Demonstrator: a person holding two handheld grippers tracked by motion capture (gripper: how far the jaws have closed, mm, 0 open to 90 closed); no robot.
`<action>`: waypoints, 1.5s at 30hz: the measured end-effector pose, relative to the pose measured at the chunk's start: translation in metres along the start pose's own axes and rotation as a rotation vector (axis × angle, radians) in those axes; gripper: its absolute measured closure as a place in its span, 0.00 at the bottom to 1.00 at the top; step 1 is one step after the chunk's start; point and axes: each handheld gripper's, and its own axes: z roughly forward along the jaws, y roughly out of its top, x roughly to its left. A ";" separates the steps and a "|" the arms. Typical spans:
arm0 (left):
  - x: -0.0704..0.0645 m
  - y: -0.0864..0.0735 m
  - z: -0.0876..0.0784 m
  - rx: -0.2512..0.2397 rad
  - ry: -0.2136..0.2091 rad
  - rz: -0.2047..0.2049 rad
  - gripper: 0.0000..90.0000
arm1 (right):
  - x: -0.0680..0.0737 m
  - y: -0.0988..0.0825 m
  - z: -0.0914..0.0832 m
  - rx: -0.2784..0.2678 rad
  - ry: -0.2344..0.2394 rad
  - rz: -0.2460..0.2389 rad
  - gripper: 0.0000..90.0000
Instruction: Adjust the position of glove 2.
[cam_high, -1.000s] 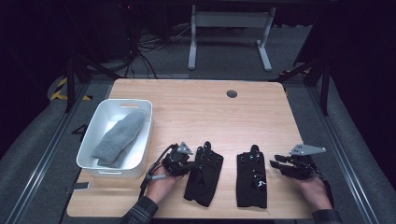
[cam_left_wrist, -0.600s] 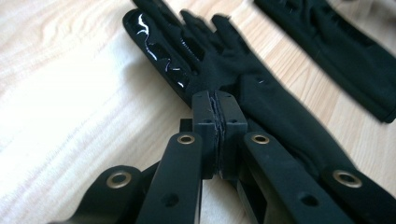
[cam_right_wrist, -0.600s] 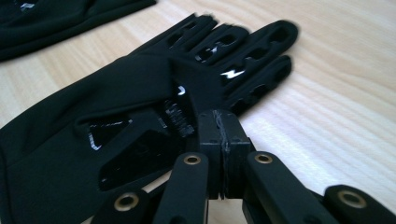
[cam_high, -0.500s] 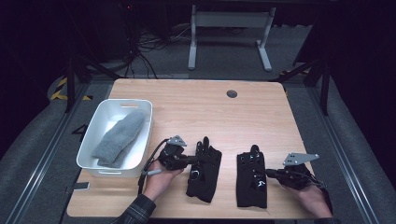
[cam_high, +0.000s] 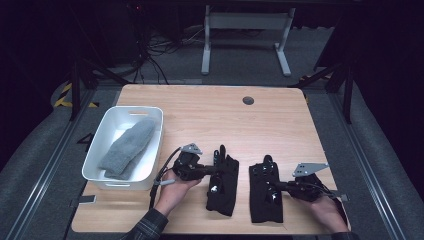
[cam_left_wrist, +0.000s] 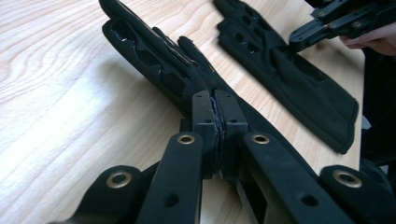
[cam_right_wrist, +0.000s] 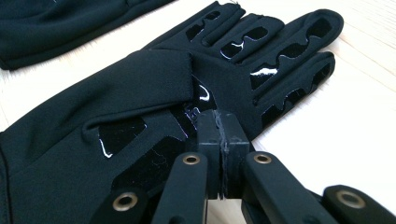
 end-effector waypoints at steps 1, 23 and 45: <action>0.000 0.000 0.000 0.000 -0.011 -0.003 0.99 | 0.001 0.002 0.002 0.001 0.000 -0.001 1.00; -0.016 0.002 0.001 0.002 -0.101 0.005 0.99 | 0.014 0.016 0.018 0.008 0.005 -0.031 1.00; -0.019 0.016 -0.001 -0.038 -0.149 0.016 0.99 | 0.043 0.053 0.059 0.003 0.086 -0.115 1.00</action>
